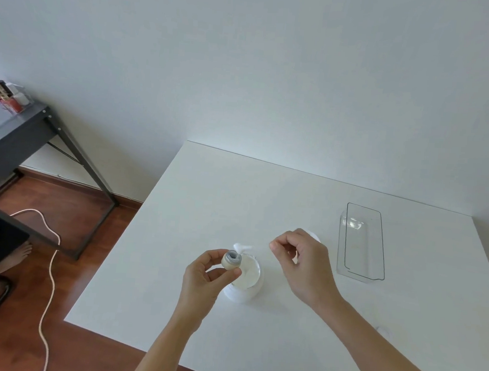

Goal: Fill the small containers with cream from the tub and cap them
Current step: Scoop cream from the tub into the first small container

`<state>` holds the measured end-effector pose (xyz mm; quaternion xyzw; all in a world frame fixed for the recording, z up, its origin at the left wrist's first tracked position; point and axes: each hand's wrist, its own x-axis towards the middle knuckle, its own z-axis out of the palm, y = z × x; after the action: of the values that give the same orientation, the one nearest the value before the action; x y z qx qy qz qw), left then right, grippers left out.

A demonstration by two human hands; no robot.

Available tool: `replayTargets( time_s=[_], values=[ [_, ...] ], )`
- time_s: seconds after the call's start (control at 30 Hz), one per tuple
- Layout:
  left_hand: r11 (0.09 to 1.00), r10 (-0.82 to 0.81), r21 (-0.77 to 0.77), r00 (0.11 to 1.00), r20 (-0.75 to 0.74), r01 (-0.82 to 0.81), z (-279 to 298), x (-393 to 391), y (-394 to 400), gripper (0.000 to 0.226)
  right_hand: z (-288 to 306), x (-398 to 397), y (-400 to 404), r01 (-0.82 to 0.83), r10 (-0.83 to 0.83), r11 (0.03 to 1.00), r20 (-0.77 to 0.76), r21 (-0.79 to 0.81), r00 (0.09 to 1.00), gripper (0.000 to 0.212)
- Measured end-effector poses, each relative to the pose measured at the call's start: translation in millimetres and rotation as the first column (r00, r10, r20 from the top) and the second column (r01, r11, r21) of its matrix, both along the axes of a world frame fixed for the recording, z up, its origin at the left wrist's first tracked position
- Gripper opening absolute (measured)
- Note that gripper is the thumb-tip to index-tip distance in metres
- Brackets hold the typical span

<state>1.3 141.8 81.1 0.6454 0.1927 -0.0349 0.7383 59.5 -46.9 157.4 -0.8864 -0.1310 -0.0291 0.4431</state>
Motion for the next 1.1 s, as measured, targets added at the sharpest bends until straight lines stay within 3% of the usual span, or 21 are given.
replayTargets(
  time_s=[0.17, 0.33, 0.43, 0.67, 0.8, 0.87, 1.0, 1.1],
  values=[
    [1.0, 0.01, -0.007, 1.0, 0.003, -0.01, 1, 0, 0, 0.029, 4, -7, 4, -0.143, 0.178, 0.972, 0.192, -0.184, 0.965, 0.012],
    [1.0, 0.017, -0.018, 1.0, 0.012, -0.017, 2, -1, 0, 0.026, 4, -12, 2, -0.156, 0.385, 0.863, 0.426, -0.48, 0.818, 0.024],
    [0.999, 0.026, -0.036, 0.999, 0.019, -0.025, 1, -1, 1, 0.026, 1, -14, 1, -0.128, 0.422, 0.84, 0.487, -0.528, 0.765, 0.015],
    [0.998, 0.039, -0.045, 0.999, 0.031, -0.037, 0, 2, 2, 0.027, -2, -14, -6, -0.097, 0.453, 0.81, 0.513, -0.578, 0.729, 0.021],
    [0.999, 0.025, -0.034, 0.999, 0.033, -0.024, -1, 2, 4, 0.028, 2, -14, -9, -0.099, 0.443, 0.813, 0.5, -0.573, 0.744, 0.019],
    [0.999, 0.024, -0.049, 0.999, 0.04, -0.022, -1, 2, 7, 0.029, 3, -13, -10, -0.115, 0.381, 0.855, 0.461, -0.505, 0.802, 0.014],
    [0.994, 0.013, -0.11, 0.997, 0.074, -0.005, -3, 0, 13, 0.029, 1, -9, -13, -0.057, 0.117, 0.966, 0.227, -0.254, 0.967, 0.012],
    [0.989, -0.001, -0.149, 0.996, 0.09, 0.015, -4, -3, 17, 0.032, -12, -2, -12, -0.1, 0.126, 0.93, 0.051, -0.353, 0.991, 0.015]
  ],
)
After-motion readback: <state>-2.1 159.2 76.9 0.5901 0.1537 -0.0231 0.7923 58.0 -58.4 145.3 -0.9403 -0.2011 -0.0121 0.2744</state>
